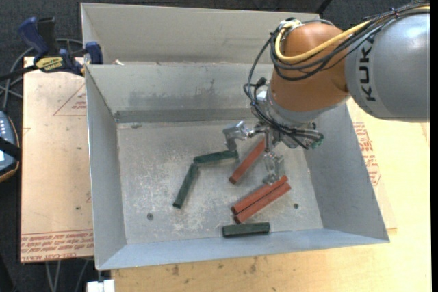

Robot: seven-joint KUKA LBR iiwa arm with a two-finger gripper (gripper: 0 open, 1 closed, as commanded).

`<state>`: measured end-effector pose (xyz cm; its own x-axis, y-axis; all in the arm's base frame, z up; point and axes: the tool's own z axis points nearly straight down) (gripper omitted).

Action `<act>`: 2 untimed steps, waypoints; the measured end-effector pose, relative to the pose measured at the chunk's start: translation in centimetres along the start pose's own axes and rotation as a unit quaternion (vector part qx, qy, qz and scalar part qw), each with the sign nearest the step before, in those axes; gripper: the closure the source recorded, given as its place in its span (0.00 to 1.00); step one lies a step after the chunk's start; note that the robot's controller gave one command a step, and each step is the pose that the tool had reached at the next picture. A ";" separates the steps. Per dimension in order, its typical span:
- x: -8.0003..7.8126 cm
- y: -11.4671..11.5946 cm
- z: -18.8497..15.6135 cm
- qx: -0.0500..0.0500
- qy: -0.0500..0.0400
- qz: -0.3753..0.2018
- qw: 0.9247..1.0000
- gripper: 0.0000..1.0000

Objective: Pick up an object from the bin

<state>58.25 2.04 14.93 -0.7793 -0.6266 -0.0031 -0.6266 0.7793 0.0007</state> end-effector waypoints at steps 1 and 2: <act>-2.3 -4.6 8.4 0.000 0.000 -0.011 1.000 0.00; -2.4 -4.6 7.8 0.001 -0.001 -0.011 1.000 1.00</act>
Offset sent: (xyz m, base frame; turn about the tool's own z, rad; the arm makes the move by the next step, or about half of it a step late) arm 0.0465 -0.0207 -0.0793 -0.0263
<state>63.02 0.04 7.09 -0.7651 -0.6439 -0.0050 -0.6439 0.7651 -0.0004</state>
